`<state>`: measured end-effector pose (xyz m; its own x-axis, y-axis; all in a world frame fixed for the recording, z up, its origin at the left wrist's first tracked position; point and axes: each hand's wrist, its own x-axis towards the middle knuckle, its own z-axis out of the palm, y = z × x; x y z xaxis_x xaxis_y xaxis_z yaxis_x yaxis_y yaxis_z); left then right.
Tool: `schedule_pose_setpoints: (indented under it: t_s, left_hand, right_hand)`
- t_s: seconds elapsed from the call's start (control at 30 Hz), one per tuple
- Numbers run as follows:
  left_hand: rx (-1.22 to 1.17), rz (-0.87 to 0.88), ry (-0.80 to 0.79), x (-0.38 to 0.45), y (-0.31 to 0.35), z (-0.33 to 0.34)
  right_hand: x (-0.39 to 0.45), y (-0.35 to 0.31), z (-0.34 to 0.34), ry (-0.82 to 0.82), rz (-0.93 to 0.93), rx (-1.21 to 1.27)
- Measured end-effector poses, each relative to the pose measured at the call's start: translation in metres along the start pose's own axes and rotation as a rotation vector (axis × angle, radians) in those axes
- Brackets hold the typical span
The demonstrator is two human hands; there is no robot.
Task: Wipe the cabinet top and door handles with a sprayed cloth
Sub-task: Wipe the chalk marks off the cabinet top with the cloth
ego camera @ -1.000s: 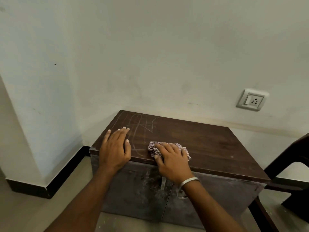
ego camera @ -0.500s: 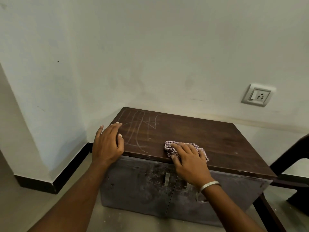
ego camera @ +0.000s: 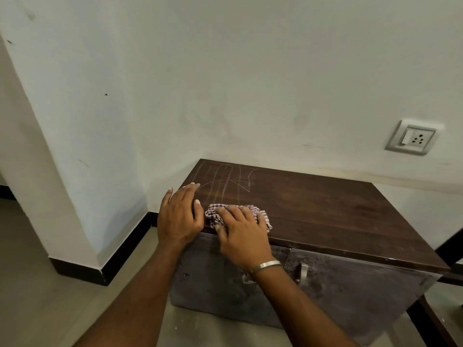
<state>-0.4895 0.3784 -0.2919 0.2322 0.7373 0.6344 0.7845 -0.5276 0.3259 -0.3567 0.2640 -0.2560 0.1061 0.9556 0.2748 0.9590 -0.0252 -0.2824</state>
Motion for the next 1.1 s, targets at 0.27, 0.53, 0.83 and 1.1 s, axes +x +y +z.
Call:
schedule_pose_setpoints:
  t_s: [0.27,0.53,0.83,1.1]
  left_hand:
    - [-0.018,-0.012,0.008,0.0,0.0,0.0]
    - [0.0,-0.006,0.02,0.0,-0.001,0.003]
    - [0.005,-0.007,0.014,0.0,-0.002,0.003]
    - [-0.017,-0.015,0.033,0.0,0.0,0.002]
  right_hand:
    - [-0.02,0.053,-0.026,-0.061,0.079,-0.051]
    - [0.003,0.038,-0.02,-0.149,0.089,-0.038]
    - [0.036,0.002,0.004,-0.104,-0.029,-0.012]
    - [0.016,0.061,-0.027,-0.171,0.095,-0.064]
